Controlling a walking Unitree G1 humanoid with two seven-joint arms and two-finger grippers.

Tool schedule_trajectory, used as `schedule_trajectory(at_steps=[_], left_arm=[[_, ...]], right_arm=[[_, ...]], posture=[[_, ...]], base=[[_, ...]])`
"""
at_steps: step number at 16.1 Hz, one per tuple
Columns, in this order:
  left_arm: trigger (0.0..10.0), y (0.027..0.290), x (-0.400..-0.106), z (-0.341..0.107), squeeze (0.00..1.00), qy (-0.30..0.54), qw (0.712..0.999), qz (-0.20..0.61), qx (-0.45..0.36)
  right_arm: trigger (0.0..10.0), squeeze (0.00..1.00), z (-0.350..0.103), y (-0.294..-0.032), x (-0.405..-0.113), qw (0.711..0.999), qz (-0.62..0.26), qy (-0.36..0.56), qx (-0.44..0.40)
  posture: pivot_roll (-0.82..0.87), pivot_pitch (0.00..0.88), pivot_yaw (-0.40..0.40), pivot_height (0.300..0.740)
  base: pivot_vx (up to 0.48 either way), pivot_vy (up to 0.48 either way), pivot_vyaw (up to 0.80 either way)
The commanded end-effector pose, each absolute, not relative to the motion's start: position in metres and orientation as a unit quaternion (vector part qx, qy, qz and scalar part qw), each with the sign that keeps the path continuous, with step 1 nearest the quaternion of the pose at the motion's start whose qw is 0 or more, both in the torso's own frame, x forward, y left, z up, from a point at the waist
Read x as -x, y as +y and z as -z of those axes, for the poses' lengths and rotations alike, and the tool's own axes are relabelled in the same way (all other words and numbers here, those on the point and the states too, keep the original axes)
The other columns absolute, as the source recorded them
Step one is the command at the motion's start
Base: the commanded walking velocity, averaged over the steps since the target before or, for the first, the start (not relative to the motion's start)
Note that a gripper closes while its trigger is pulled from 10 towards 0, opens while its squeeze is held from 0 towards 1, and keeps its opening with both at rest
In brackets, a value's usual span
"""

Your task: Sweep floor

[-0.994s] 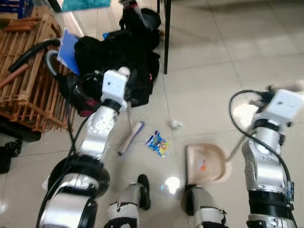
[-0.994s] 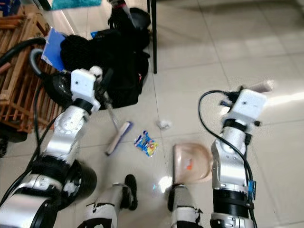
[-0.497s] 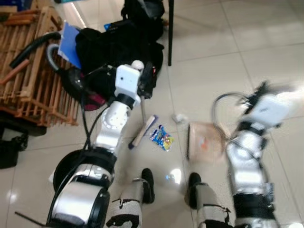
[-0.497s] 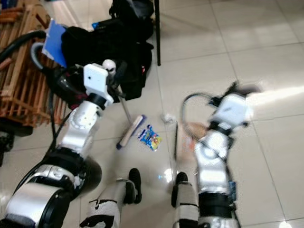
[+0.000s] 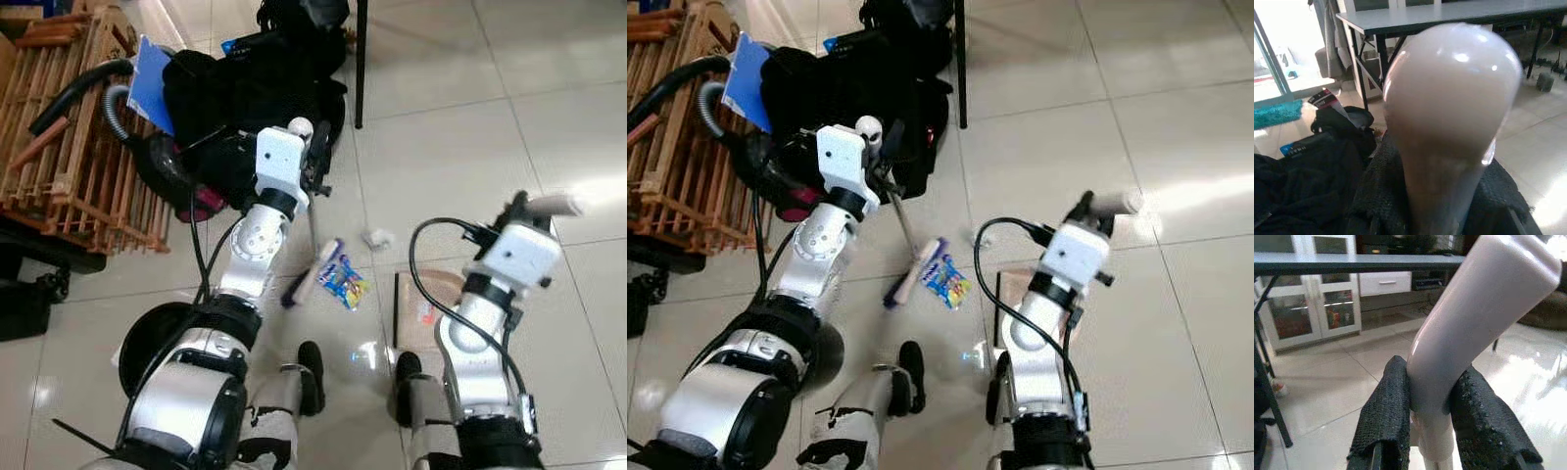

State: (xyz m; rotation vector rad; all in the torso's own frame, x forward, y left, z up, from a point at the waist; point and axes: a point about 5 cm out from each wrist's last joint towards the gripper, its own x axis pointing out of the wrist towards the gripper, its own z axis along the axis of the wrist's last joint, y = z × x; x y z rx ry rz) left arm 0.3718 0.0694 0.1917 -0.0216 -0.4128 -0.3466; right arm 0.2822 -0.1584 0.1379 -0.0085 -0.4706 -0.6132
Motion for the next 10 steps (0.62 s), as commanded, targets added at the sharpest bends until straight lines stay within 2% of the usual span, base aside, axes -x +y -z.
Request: schedule_trajectory(at_steps=[1, 5, 7, 10], left_arm=[[10.0, 0.064, -0.371, -0.190, 0.00, -0.197, 0.963, 0.174, 0.058], [10.0, 0.060, -0.373, -0.195, 0.00, -0.193, 0.962, 0.161, 0.108], [10.0, 0.063, -0.379, -0.202, 0.00, -0.193, 0.962, 0.132, 0.143], [10.0, 0.072, -0.389, -0.218, 0.00, -0.198, 0.956, 0.086, 0.199]], right_arm=[[10.0, 0.00, -0.120, -0.149, -0.277, 0.935, 0.295, -0.190, -0.043], [10.0, 0.00, -0.119, -0.142, -0.276, 0.939, 0.282, -0.192, -0.048], [10.0, 0.00, -0.118, -0.125, -0.276, 0.948, 0.248, -0.187, -0.063], [10.0, 0.00, -0.119, -0.115, -0.274, 0.951, 0.236, -0.182, -0.086]], posture=[[0.14, 0.453, 0.198, 0.740], [0.13, 0.453, 0.198, 0.740], [0.12, 0.446, 0.196, 0.740], [0.09, 0.430, 0.186, 0.740]], base=[[0.000, 0.000, 0.00], [0.000, 0.000, 0.00], [0.000, 0.000, 0.00], [0.000, 0.000, 0.00]])
